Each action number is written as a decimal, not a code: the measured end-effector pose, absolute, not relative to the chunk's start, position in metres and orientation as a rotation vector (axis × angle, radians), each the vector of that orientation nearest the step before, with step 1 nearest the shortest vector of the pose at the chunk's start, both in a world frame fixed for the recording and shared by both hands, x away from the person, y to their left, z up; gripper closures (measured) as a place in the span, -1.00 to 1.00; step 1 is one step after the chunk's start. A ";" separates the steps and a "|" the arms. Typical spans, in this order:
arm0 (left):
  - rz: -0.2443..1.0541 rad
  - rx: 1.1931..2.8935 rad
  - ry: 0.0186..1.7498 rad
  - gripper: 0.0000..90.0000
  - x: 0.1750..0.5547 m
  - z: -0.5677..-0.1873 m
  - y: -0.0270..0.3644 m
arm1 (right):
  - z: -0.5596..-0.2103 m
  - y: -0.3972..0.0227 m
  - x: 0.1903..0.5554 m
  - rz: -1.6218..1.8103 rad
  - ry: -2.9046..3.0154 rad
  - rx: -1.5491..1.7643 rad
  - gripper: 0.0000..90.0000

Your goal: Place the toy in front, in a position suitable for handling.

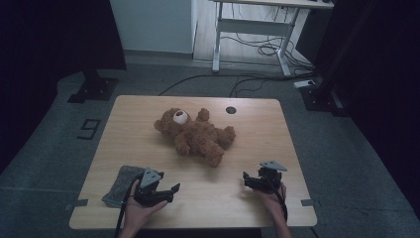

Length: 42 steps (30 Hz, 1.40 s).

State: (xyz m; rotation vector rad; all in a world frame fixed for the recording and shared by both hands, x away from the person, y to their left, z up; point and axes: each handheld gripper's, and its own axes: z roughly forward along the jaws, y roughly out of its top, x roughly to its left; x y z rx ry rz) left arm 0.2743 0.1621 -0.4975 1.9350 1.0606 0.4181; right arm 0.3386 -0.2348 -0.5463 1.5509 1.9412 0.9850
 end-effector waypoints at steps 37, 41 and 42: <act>0.520 2.019 1.076 -0.49 0.335 -0.475 0.140 | -0.508 -0.207 0.340 1.235 1.961 1.443 -0.74; 0.528 2.002 1.100 -0.50 0.349 -0.477 0.142 | -0.501 -0.193 0.349 1.242 1.979 1.403 -0.74; 0.524 1.993 1.107 -0.51 0.356 -0.480 0.142 | -0.498 -0.188 0.353 1.254 1.982 1.392 -0.74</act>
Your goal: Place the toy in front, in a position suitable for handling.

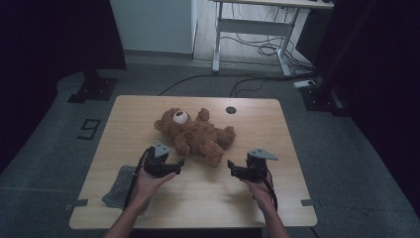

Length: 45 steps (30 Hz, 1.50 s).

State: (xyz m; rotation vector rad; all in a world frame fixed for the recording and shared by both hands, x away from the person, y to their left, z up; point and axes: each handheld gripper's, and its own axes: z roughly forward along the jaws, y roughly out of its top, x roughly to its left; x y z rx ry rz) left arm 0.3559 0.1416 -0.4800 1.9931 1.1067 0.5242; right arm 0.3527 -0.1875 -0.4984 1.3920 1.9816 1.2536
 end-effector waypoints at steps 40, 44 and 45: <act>0.462 1.866 1.140 0.55 0.413 -0.496 0.128 | -0.512 -0.119 0.437 1.273 2.204 1.336 0.36; 0.477 1.879 1.087 0.57 0.405 -0.488 0.122 | -0.509 -0.127 0.435 1.287 2.165 1.334 0.40; 0.474 1.877 1.076 0.57 0.403 -0.486 0.121 | -0.508 -0.130 0.434 1.294 2.152 1.328 0.40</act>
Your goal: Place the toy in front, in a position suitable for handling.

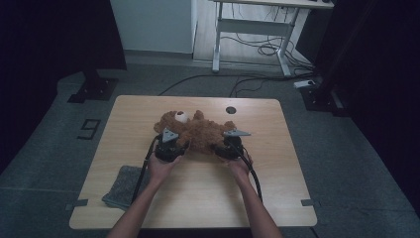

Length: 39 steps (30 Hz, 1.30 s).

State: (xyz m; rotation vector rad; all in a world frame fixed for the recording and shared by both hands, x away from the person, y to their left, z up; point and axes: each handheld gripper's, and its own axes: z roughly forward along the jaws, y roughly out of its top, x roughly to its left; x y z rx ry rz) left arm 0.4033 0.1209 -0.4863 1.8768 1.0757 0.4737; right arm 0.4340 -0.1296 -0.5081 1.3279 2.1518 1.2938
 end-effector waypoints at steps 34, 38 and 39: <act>0.426 1.893 0.847 0.58 0.317 -0.476 0.092 | -0.502 -0.194 0.363 1.441 2.109 1.139 0.41; 0.409 1.920 0.863 0.57 0.316 -0.488 0.089 | -0.513 -0.197 0.361 1.435 2.134 1.158 0.38; 0.395 1.922 0.870 0.57 0.316 -0.490 0.089 | -0.515 -0.198 0.360 1.435 2.139 1.161 0.37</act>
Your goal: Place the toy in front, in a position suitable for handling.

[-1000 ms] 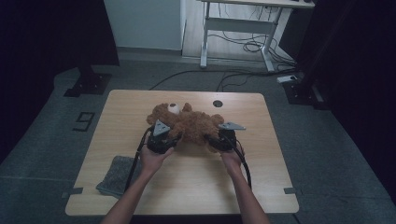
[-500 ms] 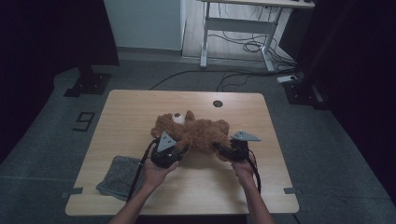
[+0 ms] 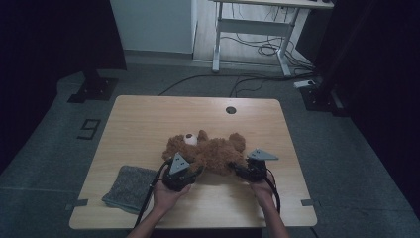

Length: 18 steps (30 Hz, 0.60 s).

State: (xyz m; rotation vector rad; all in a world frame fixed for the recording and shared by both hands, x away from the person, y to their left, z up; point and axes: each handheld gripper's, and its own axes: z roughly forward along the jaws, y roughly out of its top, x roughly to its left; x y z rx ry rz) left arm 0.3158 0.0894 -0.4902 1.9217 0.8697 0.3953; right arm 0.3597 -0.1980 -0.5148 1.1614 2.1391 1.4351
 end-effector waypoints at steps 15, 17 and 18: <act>0.354 1.945 0.884 0.54 0.316 -0.507 0.079 | -0.521 -0.207 0.351 1.425 2.132 1.179 0.28; 0.339 1.949 0.879 0.52 0.316 -0.508 0.077 | -0.523 -0.212 0.354 1.427 2.122 1.199 0.23; 0.336 1.950 0.878 0.50 0.316 -0.508 0.076 | -0.524 -0.214 0.354 1.429 2.116 1.208 0.22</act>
